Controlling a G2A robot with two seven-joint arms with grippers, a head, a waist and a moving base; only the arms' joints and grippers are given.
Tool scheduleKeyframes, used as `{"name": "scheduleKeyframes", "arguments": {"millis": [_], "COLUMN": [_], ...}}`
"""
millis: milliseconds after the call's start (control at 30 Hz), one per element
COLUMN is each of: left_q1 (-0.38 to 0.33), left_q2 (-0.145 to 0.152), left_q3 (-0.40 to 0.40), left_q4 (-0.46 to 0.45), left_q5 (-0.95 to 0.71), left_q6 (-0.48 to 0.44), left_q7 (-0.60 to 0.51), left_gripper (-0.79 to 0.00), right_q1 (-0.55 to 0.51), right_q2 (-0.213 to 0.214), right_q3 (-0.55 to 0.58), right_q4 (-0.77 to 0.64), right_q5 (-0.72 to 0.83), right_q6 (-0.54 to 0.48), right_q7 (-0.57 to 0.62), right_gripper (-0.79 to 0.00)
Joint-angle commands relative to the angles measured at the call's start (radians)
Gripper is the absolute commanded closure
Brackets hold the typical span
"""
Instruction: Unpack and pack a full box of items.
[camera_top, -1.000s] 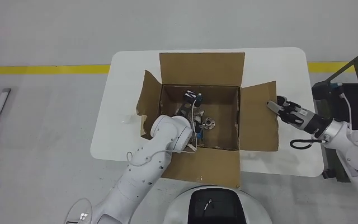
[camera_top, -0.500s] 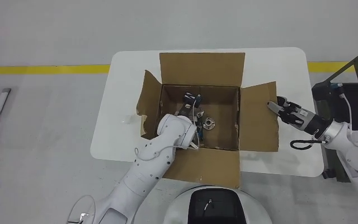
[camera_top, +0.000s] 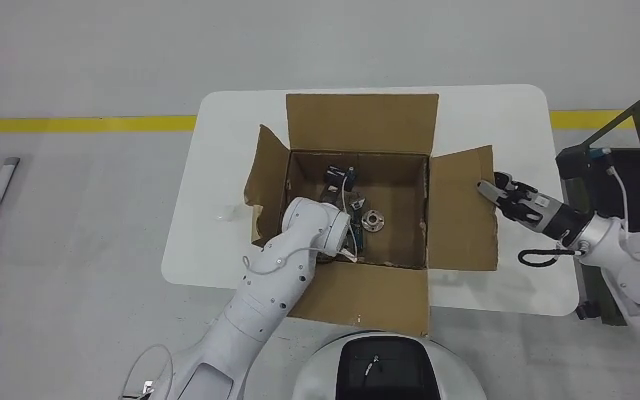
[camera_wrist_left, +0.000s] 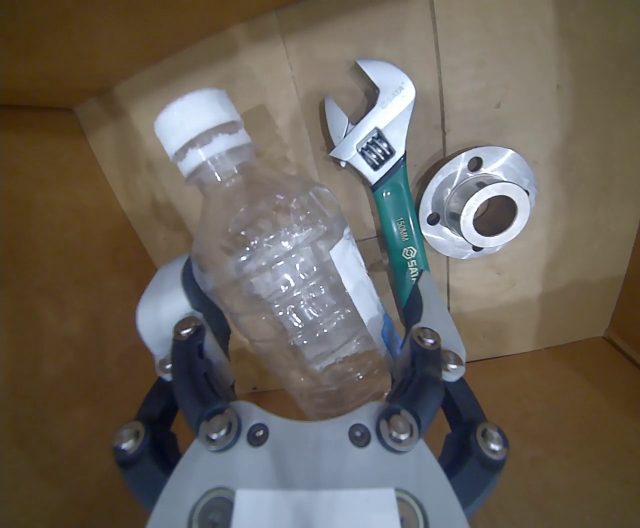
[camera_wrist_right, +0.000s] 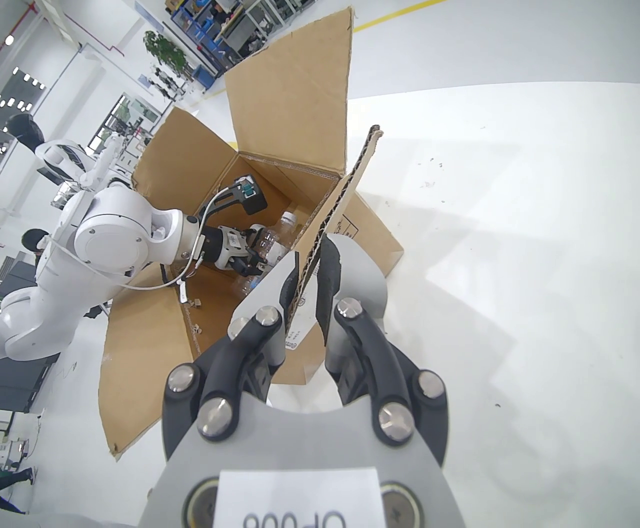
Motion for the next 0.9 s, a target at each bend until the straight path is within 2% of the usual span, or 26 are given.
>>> {"name": "scheduleKeyframes", "arguments": {"millis": [0, 133, 300, 600, 667, 700, 733, 767, 867], "left_q1": [0.001, 0.005, 0.018, 0.03, 0.024, 0.023, 0.021, 0.016, 0.005], "left_q2": [-0.002, -0.003, 0.001, 0.012, 0.012, 0.011, 0.011, 0.012, 0.014], "left_q3": [-0.006, -0.024, -0.069, -0.174, -0.192, -0.206, -0.218, -0.228, -0.261], "left_q4": [0.001, -0.009, -0.067, -0.249, -0.29, -0.317, -0.332, -0.346, -0.399], "left_q5": [-0.003, -0.005, -0.029, -0.111, -0.137, -0.176, -0.201, -0.208, -0.237], "left_q6": [0.001, 0.002, -0.01, -0.017, -0.023, -0.026, -0.033, -0.038, -0.042], "left_q7": [0.001, -0.003, -0.017, -0.071, -0.077, -0.069, -0.069, -0.07, -0.068], "left_gripper": [0.0, 0.0, 0.0, 0.0, 0.0, 0.0, 0.0, 0.0, 0.0], "right_q1": [0.003, 0.009, 0.022, 0.066, 0.077, 0.083, 0.087, 0.09, 0.091], "right_q2": [0.0, 0.0, 0.001, 0.008, 0.01, 0.011, 0.012, 0.013, 0.014], "right_q3": [-0.003, -0.009, -0.008, 0.033, 0.04, 0.043, 0.045, 0.047, 0.059], "right_q4": [0.001, 0.006, 0.013, 0.064, 0.074, 0.077, 0.079, 0.08, 0.078], "right_q5": [0.0, -0.002, -0.004, -0.02, -0.019, -0.016, -0.015, -0.015, -0.023], "right_q6": [0.0, 0.001, 0.0, -0.012, -0.018, -0.021, -0.024, -0.027, -0.039], "right_q7": [0.001, -0.002, 0.002, 0.022, 0.029, 0.033, 0.036, 0.037, 0.023], "right_gripper": [-0.009, 0.0, 0.0, 0.0, -0.203, -0.372, -0.699, -0.785, -0.785]}}
